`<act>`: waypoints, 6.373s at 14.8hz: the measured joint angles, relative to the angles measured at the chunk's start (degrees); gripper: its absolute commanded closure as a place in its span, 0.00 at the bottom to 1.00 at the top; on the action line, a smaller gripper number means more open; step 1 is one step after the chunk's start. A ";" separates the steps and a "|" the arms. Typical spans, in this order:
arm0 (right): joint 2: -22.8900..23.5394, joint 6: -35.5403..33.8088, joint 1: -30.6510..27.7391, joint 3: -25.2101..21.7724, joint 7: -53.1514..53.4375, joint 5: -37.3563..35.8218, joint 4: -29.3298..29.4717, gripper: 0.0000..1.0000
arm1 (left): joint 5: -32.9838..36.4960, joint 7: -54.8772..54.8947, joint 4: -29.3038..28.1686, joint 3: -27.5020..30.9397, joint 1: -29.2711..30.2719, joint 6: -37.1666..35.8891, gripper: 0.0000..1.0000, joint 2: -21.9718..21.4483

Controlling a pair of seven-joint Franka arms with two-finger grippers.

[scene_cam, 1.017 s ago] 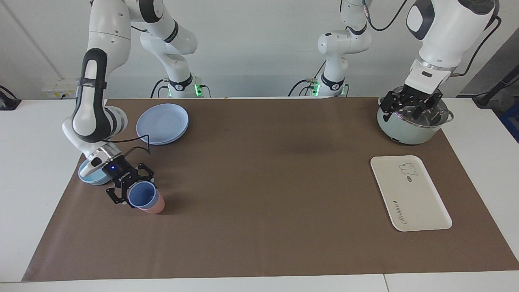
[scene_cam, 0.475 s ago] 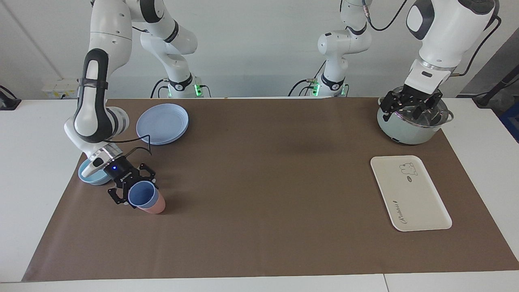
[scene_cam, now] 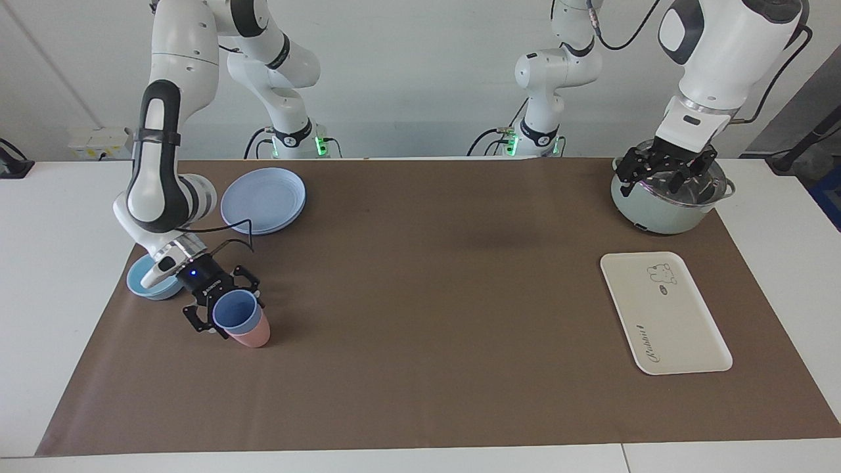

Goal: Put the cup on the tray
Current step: 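Close the right gripper on the rim of the nested cups, then lift the nested cups and carry them toward the table center, then reach the left gripper to the blue cup held by the right gripper, then pull the blue cup out with the left gripper while the right gripper withdraws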

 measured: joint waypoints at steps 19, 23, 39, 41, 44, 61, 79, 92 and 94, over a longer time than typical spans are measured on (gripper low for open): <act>-5.41 12.01 7.67 0.01 27.61 -18.70 3.75 1.00 | 0.00 -0.01 0.00 -0.03 0.00 0.00 0.00 -0.02; -8.43 11.90 7.69 -0.07 46.22 -39.75 5.90 1.00 | 0.00 -0.01 0.00 -0.03 0.00 0.00 0.00 -0.02; -13.45 -9.48 29.85 0.22 101.13 -94.17 13.50 1.00 | 0.00 -0.01 0.00 -0.03 0.00 0.00 0.00 -0.02; -13.45 -12.91 33.06 0.28 104.13 -97.70 14.62 1.00 | 0.00 -0.04 0.00 -0.03 0.00 0.00 0.00 -0.02; -13.45 -18.28 37.40 0.32 105.82 -101.16 16.26 1.00 | 0.00 -0.08 -0.01 -0.10 0.00 -0.63 0.00 -0.04; -13.34 -25.15 42.54 -0.11 105.93 -106.19 18.41 1.00 | -42.49 -17.94 -3.00 -1.77 -9.65 18.24 0.19 6.94; -13.17 -25.06 42.49 -0.19 105.96 -106.37 18.43 1.00 | -52.74 -23.50 -5.15 -1.86 -26.36 31.02 1.00 11.85; -12.90 -23.78 42.04 -0.29 106.17 -106.54 18.43 1.00 | -47.77 -22.55 2.77 -0.09 -15.80 28.39 1.00 13.25; -12.88 -21.68 41.15 -0.35 107.02 -106.53 18.41 1.00 | -39.43 -22.50 4.24 0.03 -13.71 28.33 1.00 14.48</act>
